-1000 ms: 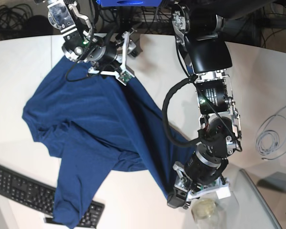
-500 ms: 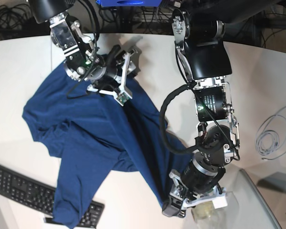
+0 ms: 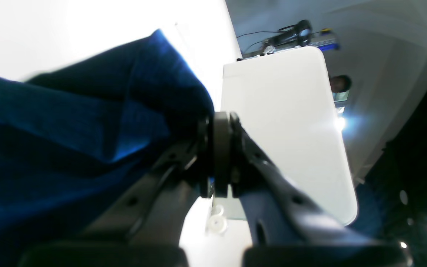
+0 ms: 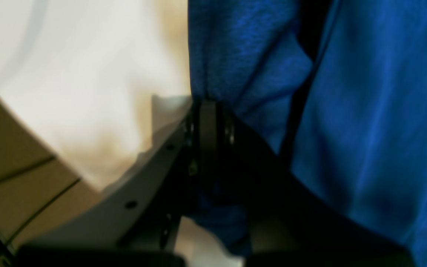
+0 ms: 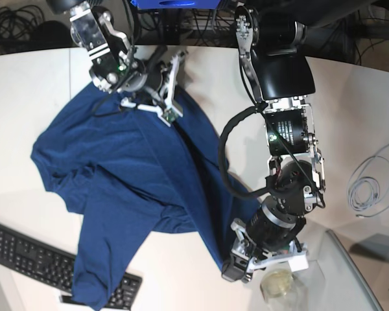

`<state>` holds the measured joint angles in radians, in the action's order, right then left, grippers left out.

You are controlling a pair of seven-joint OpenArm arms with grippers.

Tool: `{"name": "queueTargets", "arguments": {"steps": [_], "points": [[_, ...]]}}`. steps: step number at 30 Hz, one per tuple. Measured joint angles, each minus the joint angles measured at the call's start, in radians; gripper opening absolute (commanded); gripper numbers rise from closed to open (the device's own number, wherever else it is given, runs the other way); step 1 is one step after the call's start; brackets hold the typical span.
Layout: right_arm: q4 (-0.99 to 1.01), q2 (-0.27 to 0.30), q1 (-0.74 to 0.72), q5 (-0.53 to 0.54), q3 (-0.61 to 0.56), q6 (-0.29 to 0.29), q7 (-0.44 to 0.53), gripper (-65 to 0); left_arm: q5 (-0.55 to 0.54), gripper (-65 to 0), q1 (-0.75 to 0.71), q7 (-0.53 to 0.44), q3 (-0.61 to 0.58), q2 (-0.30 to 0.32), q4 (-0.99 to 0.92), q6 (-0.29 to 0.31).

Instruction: Layout the t-shirt on the table in an organized manner, then fold the t-shirt properly

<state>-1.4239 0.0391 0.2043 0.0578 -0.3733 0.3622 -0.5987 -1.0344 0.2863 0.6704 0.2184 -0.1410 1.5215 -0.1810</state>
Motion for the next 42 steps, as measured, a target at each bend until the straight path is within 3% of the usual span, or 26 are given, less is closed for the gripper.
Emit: {"name": "queueTargets", "arguments": {"steps": [3, 9, 17, 19, 21, 24, 27, 31, 37, 42], "points": [[-0.124, 0.023, 0.055, -0.008, -0.006, 0.008, -0.091, -64.8, -0.002, -65.0, -0.031, 0.000, -0.016, 0.024, 0.000, 0.001], [-0.375, 0.046, 0.138, -0.005, 0.019, 0.119, -0.146, -64.8, -0.006, -65.0, -0.111, 0.005, -0.064, 0.119, 0.009, 0.002], [-0.538, 0.053, 0.265, -0.009, 0.168, 0.269, -0.145, -64.8, -0.004, -65.0, -0.326, -0.003, -0.050, 0.262, 0.072, 0.002], [-0.538, 0.045, 0.288, -0.003, 0.207, 0.333, -0.149, -64.8, -0.004, -65.0, -0.388, -0.005, -0.050, 0.285, 0.093, 0.002], [-0.538, 0.042, 0.308, 0.008, 0.253, 0.335, -0.156, -64.8, -0.006, -65.0, -0.459, -0.002, -0.050, 0.305, 0.122, 0.002], [-0.545, 0.035, 0.306, 0.130, 0.345, 0.334, -0.157, -64.8, -0.010, -65.0, -0.562, 0.006, -0.035, 0.336, 0.165, 0.008], [-0.557, 0.035, 0.298, 0.210, 0.423, 0.334, -0.159, -64.8, -0.004, -65.0, -0.647, 0.003, 0.062, 0.343, 0.176, 0.011], [-0.560, 0.042, 0.277, 0.288, 0.459, 0.335, -0.171, -64.8, 0.151, -65.0, -0.698, 0.000, 0.183, 0.343, 0.174, 0.001], [-0.570, 0.102, 0.208, 0.536, 0.462, 0.335, -0.209, -64.8, 0.182, -65.0, -0.739, 0.003, 0.199, 0.335, 0.173, 0.009], [-0.571, 0.110, 0.128, 0.753, 0.527, 0.335, -0.230, -64.5, 0.182, -65.0, -0.755, 0.000, 0.207, 0.338, 0.156, 0.012]]}}
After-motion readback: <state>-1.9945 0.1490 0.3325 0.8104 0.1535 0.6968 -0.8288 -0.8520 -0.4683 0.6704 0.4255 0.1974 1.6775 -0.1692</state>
